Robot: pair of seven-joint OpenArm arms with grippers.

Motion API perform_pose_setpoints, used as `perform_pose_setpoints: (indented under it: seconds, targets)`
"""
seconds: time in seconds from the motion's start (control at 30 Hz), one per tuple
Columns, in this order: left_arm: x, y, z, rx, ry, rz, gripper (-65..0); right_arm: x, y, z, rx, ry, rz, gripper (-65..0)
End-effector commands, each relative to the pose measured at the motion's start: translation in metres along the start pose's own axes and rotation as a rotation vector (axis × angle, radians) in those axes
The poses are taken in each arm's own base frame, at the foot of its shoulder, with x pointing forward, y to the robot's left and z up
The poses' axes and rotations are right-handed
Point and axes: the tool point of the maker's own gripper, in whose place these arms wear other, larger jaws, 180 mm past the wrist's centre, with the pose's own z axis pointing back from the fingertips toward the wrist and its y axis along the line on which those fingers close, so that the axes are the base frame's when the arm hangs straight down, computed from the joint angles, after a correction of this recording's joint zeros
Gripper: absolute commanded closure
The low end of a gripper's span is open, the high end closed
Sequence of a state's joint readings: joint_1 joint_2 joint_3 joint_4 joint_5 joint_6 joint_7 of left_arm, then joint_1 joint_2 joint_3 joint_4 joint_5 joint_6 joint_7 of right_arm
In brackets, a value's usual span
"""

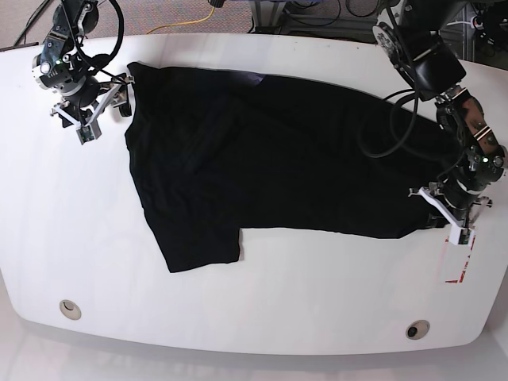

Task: Layout the t-shirt on the table in an organized manner, then fold the t-shirt properly
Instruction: 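Grasp the shirt side edge with the left gripper and pull it outward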

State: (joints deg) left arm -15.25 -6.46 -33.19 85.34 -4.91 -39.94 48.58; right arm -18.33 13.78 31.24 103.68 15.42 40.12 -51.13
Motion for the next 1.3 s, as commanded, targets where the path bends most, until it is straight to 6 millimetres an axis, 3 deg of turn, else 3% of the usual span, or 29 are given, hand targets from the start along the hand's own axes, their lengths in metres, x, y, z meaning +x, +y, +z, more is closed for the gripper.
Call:
perform_pose_setpoints:
  seconds: [0.0, 0.03, 0.2, 0.37, 0.53, 0.83, 1.0, 1.27]
  targets:
    - [0.021, 0.007, 0.005, 0.012, -0.062, -0.01, -22.2, 0.009, -0.007, 0.005, -0.017, -0.032, 0.01, -45.0]
    - [0.023, 0.008, 0.005, 0.016, -0.066, -0.012, -29.0, 0.01, -0.007, 0.005, -0.016, -0.033, 0.01, -45.0]
    - [0.027, 0.023, 0.011, 0.044, -0.066, -0.034, -50.3, 0.01, -0.007, 0.005, -0.016, -0.033, 0.01, -45.0]
    - [0.034, 0.036, 0.017, 0.068, -0.073, -0.059, -62.4, 0.01, -0.007, 0.005, -0.016, -0.033, 0.01, -45.0]
    - [0.048, 0.051, 0.024, 0.101, -0.095, -0.081, -61.5, 0.01, -0.007, 0.005, -0.016, -0.033, 0.01, -44.9]
    - [0.045, 0.056, 0.025, 0.107, -0.087, -0.071, -61.2, 0.01, -0.007, 0.005, -0.015, -0.034, 0.009, -44.9]
    - [0.022, 0.054, 0.009, 0.072, -0.059, 0.034, -61.2, 0.01, -0.006, 0.005, -0.014, -0.035, 0.008, -44.9]
    - [0.013, 0.051, -0.016, 0.02, -0.087, 0.179, -61.2, 0.009, -0.006, 0.005, -0.013, -0.033, 0.008, -44.9]
